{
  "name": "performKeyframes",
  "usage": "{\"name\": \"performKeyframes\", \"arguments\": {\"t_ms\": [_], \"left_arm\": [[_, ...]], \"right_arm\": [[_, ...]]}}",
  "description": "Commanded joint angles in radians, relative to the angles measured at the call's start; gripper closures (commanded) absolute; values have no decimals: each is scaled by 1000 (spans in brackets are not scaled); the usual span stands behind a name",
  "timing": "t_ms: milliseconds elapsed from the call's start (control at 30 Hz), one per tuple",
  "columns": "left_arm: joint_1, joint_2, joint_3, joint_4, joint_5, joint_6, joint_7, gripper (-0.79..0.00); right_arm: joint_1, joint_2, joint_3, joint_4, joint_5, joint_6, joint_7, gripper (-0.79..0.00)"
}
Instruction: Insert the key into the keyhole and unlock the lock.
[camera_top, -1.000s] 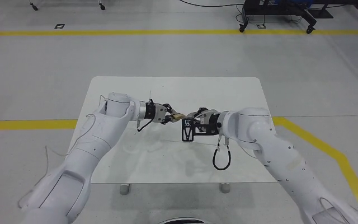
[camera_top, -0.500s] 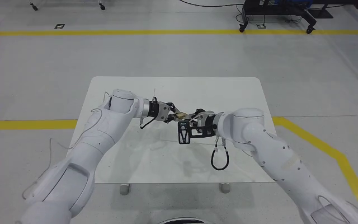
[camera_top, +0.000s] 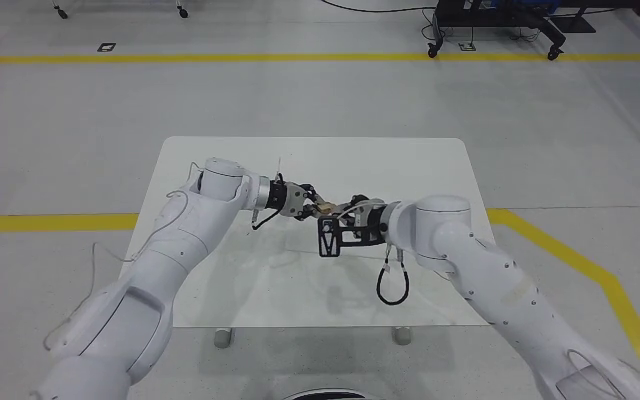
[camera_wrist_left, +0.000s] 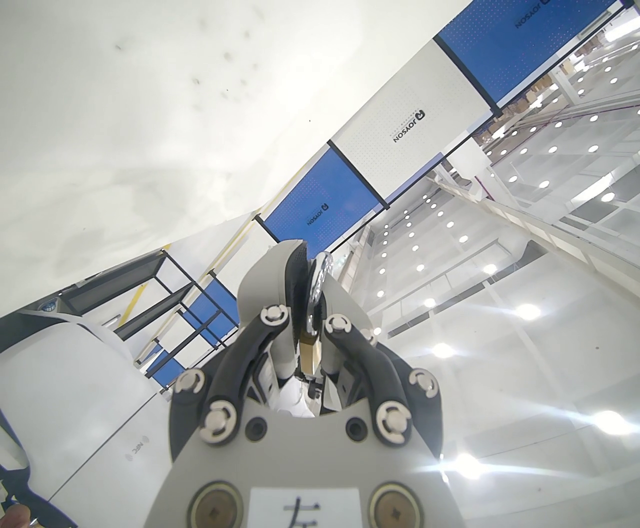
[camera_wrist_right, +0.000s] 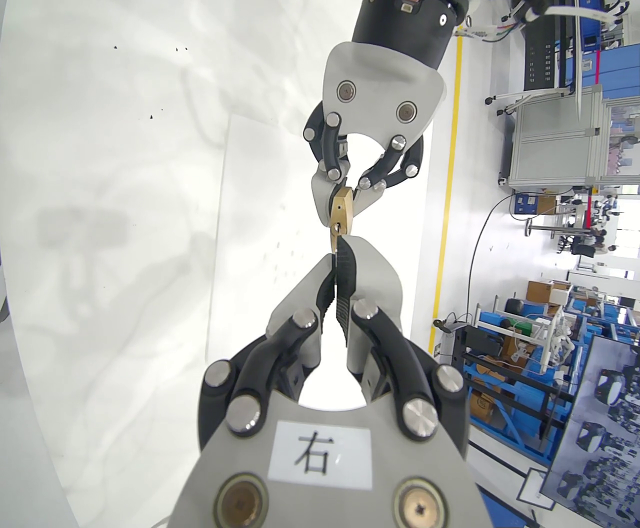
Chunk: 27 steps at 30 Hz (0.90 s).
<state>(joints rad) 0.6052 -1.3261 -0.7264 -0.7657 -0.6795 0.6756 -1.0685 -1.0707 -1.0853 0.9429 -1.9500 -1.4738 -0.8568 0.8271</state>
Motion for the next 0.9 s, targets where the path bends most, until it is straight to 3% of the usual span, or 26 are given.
{"name": "performKeyframes", "arguments": {"t_ms": [0, 867], "left_arm": [[-1, -1, 2, 3, 2, -1, -4, 0], [-10, -12, 13, 19, 22, 7, -28, 0]], "right_arm": [[3, -1, -5, 1, 0, -1, 5, 0], [39, -11, -57, 11, 10, 19, 74, 0]]}}
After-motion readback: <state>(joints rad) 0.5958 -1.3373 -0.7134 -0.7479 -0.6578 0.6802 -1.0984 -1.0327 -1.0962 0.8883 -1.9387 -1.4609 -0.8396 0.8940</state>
